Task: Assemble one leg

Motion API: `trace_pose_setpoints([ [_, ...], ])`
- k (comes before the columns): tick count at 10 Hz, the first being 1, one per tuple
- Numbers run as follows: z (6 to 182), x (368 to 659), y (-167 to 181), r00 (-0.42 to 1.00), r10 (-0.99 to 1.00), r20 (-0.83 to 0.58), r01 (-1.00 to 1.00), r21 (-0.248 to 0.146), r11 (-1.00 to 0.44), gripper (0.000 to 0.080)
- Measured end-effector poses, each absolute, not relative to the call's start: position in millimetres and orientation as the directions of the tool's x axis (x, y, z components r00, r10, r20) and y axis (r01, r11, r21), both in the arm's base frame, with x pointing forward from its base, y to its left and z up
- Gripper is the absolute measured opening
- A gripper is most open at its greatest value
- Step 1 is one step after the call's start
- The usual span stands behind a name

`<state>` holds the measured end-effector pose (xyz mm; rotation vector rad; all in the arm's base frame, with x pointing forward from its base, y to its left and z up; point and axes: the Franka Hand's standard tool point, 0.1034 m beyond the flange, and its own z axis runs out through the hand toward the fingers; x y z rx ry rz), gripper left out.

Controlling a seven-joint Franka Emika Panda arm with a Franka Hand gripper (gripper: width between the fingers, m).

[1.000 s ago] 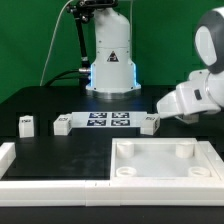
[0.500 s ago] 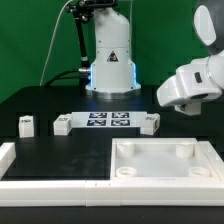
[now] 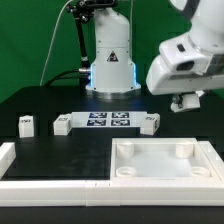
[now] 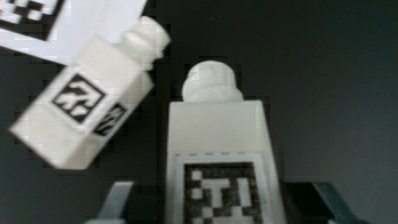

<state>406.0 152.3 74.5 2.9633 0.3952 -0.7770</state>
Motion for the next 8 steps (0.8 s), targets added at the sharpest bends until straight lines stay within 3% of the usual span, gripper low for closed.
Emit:
trace_pose_setpoints([
  [2,85.1,421,153,0.909,0.24,-0.341,0.251,-0.013,-0.968,0.029],
  [5,83.6,423,154,0.958,0.254,-0.134,0.253,-0.023,-0.967,0.029],
  [8,102.2,454,149,0.955,0.287,0.081,0.29,-0.036,-0.956,0.029],
])
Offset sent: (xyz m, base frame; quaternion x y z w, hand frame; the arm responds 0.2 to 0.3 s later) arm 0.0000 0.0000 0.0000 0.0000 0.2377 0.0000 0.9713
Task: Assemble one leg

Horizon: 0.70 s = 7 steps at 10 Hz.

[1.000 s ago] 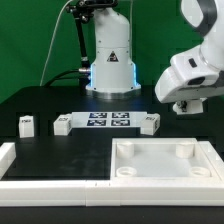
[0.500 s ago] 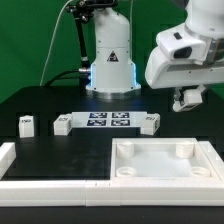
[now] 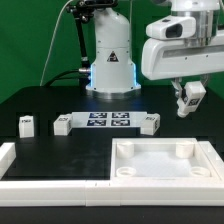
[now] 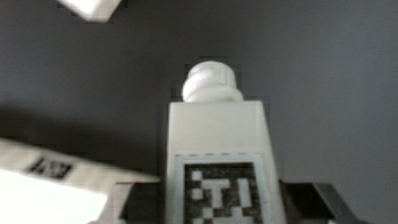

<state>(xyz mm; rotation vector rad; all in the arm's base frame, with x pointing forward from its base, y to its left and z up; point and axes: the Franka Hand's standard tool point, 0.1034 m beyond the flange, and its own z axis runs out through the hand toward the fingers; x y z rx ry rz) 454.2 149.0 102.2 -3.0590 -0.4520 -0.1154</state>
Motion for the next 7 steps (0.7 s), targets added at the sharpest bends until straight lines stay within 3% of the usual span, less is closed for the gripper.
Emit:
trace_pose_setpoints([
  [5,120.3,531,130,0.916,0.369,0.158,0.38,-0.044,-0.924,0.029],
  [7,119.2,532,129,0.916,0.367,0.16,0.378,-0.045,-0.925,0.029],
])
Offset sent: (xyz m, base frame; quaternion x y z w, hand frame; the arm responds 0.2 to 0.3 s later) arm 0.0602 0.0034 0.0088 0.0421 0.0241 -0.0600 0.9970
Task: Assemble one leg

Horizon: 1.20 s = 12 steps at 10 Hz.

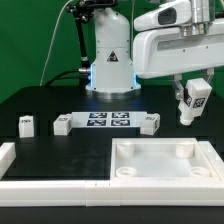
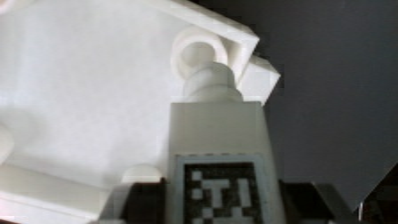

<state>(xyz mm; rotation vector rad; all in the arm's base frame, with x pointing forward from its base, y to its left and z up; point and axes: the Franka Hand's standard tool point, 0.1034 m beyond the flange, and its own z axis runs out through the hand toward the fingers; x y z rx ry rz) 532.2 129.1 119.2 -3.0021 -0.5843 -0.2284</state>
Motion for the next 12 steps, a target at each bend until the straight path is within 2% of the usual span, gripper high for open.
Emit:
trace_pose_setpoints([
  [2,120.1,537,128,0.904,0.364,0.222,0.38,-0.029,-0.925,0.029],
  [3,122.1,538,123,0.887,0.348,0.302,0.368,-0.01,-0.93,0.029],
  [5,128.2,521,110,0.895,0.268,0.357,0.292,-0.013,-0.956,0.029],
  [8,128.8,560,110,0.921,0.216,0.325,0.246,-0.055,-0.968,0.029],
  [12,137.0,610,116,0.882,0.192,0.43,0.237,-0.054,-0.97,0.029],
])
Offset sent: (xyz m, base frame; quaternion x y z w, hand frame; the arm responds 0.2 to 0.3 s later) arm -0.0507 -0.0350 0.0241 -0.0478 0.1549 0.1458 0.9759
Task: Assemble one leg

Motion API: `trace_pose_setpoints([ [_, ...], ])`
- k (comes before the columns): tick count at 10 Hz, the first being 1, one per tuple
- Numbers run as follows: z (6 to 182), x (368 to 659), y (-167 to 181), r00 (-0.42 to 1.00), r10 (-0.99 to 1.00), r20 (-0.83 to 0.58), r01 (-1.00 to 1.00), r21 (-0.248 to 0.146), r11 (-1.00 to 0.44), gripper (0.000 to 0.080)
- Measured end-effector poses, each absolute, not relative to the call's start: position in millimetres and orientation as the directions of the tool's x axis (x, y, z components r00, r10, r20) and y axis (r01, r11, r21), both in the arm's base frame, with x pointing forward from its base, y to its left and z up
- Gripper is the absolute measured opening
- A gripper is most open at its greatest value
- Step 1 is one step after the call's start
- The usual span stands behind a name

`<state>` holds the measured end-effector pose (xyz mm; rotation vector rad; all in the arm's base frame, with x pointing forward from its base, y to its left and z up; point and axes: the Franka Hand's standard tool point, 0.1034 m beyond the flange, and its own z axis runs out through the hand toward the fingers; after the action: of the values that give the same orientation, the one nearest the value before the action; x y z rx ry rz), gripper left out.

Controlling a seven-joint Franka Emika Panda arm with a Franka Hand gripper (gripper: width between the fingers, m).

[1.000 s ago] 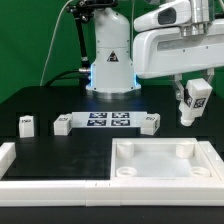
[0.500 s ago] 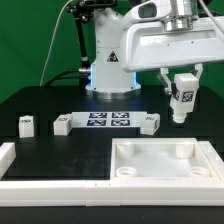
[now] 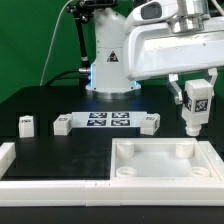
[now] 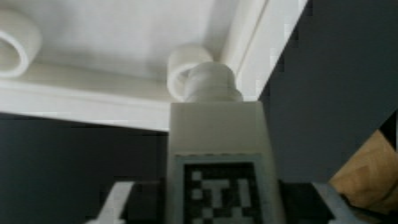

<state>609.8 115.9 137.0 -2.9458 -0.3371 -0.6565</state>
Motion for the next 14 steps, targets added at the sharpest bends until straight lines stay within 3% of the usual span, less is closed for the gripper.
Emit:
trace_pose_setpoints([
  [5,135.3,611,114,0.871,0.198,0.449,0.243,-0.045,-0.969,0.029],
  [14,82.9,629,117,0.87,0.204,0.449,0.252,-0.048,-0.967,0.029],
])
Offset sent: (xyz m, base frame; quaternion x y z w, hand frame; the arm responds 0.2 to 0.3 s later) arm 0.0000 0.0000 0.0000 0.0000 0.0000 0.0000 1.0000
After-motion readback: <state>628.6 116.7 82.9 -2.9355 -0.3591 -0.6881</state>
